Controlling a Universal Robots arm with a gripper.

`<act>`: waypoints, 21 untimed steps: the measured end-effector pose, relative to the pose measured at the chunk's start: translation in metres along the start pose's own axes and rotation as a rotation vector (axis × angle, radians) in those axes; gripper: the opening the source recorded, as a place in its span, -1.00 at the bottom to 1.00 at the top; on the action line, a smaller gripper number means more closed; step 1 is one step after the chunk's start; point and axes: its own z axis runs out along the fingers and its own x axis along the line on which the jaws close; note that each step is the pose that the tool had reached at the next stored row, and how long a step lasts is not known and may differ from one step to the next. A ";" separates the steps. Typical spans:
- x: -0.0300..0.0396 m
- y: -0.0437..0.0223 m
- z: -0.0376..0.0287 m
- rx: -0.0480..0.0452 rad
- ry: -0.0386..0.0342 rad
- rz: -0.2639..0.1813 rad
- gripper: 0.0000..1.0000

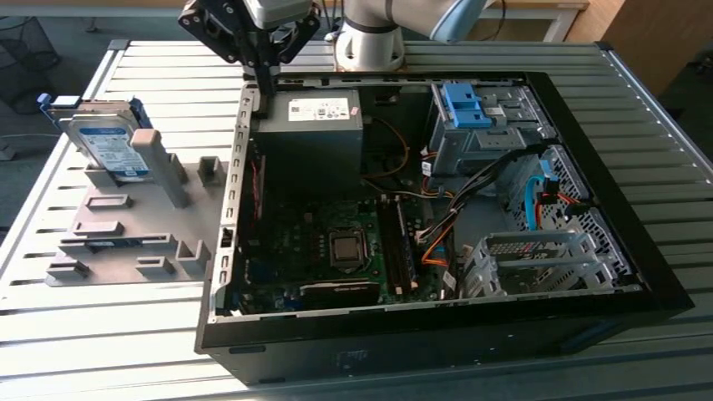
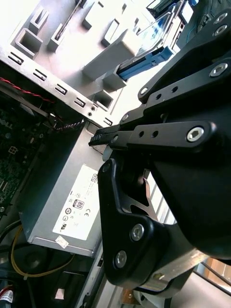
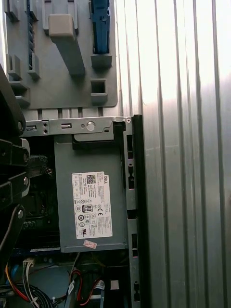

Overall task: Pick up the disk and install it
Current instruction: 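Reach for the disk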

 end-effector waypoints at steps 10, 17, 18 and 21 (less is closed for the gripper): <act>0.0030 -0.0002 0.0001 0.0000 0.0000 0.000 -0.79; 0.0049 -0.0004 0.0004 0.0000 0.0000 0.000 -0.79; 0.0051 -0.0004 0.0004 0.0000 0.0001 0.000 -0.79; 0.0057 -0.0004 0.0005 0.0000 0.0000 0.000 -0.79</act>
